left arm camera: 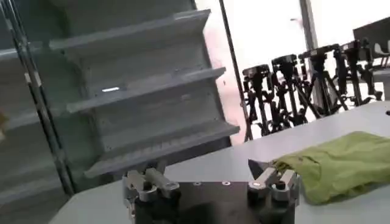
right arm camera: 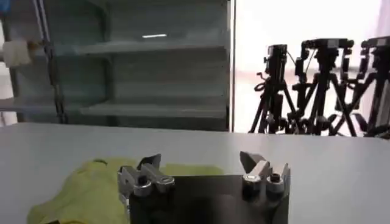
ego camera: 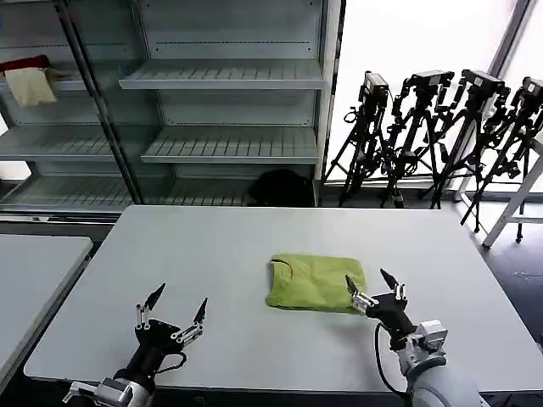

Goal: Fold and organize the clothes.

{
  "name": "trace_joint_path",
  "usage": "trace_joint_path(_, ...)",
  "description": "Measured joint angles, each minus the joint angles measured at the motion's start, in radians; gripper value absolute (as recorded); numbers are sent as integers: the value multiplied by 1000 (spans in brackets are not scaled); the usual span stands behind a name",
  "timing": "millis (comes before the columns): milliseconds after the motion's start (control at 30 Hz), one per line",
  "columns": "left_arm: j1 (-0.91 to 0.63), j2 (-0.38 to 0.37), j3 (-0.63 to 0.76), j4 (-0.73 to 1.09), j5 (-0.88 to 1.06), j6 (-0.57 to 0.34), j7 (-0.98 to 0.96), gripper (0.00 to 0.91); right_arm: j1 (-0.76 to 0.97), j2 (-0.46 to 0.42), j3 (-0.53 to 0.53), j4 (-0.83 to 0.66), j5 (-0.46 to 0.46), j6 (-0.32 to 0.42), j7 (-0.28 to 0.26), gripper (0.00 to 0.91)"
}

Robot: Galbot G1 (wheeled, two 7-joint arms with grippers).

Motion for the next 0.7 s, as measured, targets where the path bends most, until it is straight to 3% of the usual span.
trace_joint_path(700, -1, 0, 0, 7, 5, -12, 1, 907, 97, 73, -162, -142, -58, 4, -25, 907)
